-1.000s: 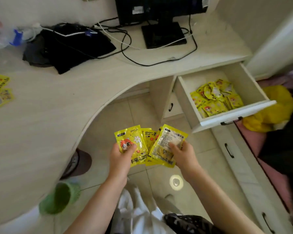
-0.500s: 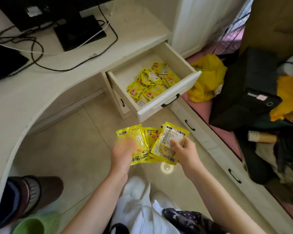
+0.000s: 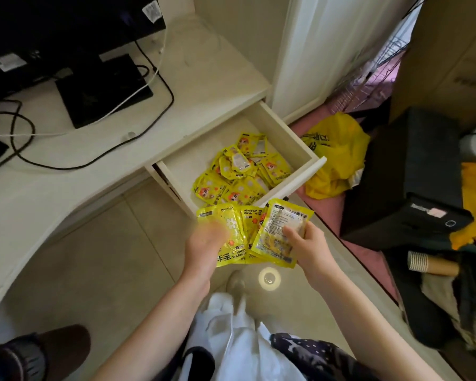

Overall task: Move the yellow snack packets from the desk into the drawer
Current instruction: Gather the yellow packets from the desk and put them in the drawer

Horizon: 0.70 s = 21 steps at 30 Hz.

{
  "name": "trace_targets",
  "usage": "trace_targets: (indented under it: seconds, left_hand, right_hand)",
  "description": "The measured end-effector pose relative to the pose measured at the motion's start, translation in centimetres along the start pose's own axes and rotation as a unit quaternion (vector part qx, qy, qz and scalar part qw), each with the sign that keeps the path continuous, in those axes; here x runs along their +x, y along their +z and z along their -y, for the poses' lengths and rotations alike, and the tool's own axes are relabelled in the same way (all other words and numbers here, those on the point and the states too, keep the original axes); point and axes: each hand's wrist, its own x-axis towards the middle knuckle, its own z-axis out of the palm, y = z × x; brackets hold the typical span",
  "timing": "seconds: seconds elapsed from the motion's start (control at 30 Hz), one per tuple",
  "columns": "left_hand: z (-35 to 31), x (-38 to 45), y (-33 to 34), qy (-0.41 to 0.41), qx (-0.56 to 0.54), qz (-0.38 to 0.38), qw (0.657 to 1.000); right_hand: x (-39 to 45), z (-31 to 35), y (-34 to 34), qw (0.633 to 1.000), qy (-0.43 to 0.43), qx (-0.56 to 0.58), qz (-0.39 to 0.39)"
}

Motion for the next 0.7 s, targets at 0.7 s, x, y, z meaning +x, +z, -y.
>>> trace_targets:
  seconds: [0.7]
  left_hand:
    - [-5.2,12.9,9.7,-0.102,-0.103,-0.179,0.973]
  right_hand:
    - [19.8,13.6,1.8,0.951,-0.001,-0.26,0.166]
